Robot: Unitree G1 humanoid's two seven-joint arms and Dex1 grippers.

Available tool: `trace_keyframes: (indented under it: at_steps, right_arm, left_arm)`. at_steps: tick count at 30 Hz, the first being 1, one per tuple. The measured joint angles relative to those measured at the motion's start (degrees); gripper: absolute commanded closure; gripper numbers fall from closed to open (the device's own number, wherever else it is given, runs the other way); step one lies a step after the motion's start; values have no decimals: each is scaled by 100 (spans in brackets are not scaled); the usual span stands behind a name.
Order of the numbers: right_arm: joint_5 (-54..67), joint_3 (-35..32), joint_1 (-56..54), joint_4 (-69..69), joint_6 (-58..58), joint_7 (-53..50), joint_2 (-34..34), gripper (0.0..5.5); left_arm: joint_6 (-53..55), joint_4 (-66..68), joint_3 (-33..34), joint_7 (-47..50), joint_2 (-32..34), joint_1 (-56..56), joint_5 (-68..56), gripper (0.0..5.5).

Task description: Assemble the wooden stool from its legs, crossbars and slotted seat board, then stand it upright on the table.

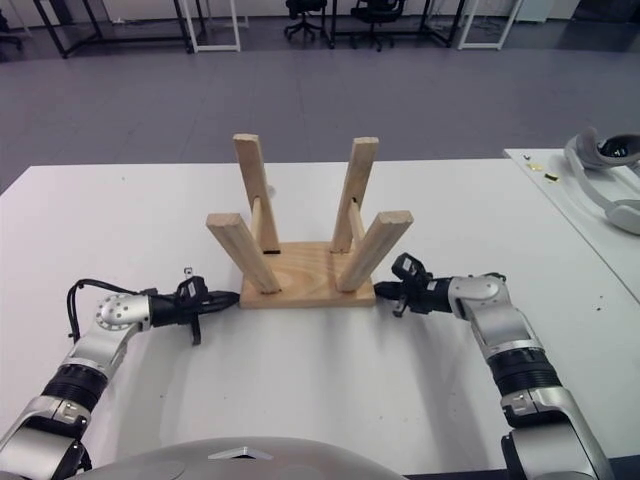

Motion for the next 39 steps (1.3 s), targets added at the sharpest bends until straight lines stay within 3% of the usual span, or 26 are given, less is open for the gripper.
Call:
trace_keyframes:
  at_steps: [5,10,14,22,25,30,34,39]
  right_arm:
    - [62,11,231,-794,603,66,29,550]
    - [625,-486,298,-1912,1861,78,-239,550]
    - [1270,-1044,302,-2668,2965,83,-543,550]
    - [1838,-1655,159,-3185,4175,33,-627,550]
    - [2021,-1812,154,-3312,4637,-177,-464,550]
    - [2210,-1927,127,-3236,5056,-298,-322,479]
    - [2186,-1340,-97,-2749,4148,373,-516,425]
    - [1099,-276,-445,-2016,2341,1092,-1133,392]
  left_arm:
    - [930,-985,126,-413,512,344,-260,547]
    - [3357,-2695,478,-575,1066,475,-1290,547]
    - [4693,-3527,871,-565,1316,251,-1951,547]
    - [5592,-4076,1337,-478,1363,-21,-2139,547]
    - [5651,-4084,1425,-408,1346,5,-2142,547]
    - [4875,-4037,1297,-562,1539,253,-1876,478]
    - [4071,-3287,423,-1419,1843,520,-1345,422]
    - [2658,-2280,104,-1446,1720,275,-657,334]
